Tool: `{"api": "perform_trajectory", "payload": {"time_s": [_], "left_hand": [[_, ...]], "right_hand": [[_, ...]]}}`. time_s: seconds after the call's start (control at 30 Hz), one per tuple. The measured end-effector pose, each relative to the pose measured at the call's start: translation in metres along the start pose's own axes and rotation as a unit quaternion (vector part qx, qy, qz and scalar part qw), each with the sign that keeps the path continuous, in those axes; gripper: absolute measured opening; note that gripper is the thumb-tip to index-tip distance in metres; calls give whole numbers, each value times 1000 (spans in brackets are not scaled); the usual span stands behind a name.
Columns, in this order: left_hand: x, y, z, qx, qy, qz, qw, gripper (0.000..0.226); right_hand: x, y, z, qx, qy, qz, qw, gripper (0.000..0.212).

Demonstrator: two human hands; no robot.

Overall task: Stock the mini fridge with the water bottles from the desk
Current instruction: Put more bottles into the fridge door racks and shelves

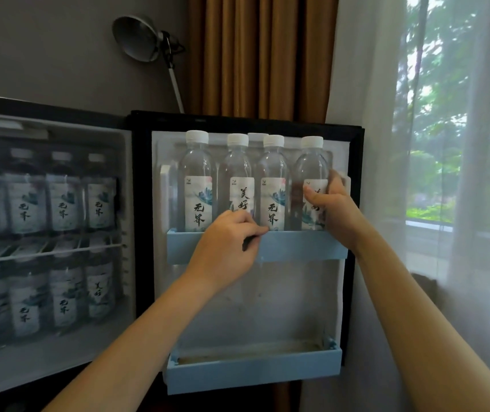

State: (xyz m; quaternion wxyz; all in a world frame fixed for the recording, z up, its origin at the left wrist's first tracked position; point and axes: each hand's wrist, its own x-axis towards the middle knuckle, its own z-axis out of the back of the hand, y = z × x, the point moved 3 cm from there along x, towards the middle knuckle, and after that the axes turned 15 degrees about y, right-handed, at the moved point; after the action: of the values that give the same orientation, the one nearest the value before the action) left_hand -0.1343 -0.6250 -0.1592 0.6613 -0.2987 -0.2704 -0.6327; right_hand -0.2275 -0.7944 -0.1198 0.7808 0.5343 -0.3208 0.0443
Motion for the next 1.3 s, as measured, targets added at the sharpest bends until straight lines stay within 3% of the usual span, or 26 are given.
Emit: {"api": "perform_trajectory", "payload": {"time_s": [0.17, 0.27, 0.43, 0.5, 0.6, 0.8, 1.3], "left_hand": [[-3, 0, 3, 2, 10, -12, 1000, 20], [-8, 0, 7, 11, 22, -18, 1000, 23], [-26, 7, 18, 19, 20, -4, 1000, 23], [-32, 11, 25, 21, 16, -6, 1000, 23], [-39, 20, 39, 30, 16, 16, 999, 22], [-59, 39, 65, 48, 4, 55, 997, 18], [-207, 121, 178, 126, 6, 227, 966, 18]], "right_hand": [[0, 1, -3, -6, -60, 47, 997, 57], [-6, 6, -11, -95, -117, 81, 985, 52], [-13, 8, -23, -226, -170, 115, 952, 64], [-16, 8, -31, -268, -198, 131, 934, 60], [-22, 9, -54, -373, -226, 208, 875, 41], [-19, 9, -125, -448, -137, 330, 820, 21], [25, 5, -323, -351, -4, 402, 846, 23]]}}
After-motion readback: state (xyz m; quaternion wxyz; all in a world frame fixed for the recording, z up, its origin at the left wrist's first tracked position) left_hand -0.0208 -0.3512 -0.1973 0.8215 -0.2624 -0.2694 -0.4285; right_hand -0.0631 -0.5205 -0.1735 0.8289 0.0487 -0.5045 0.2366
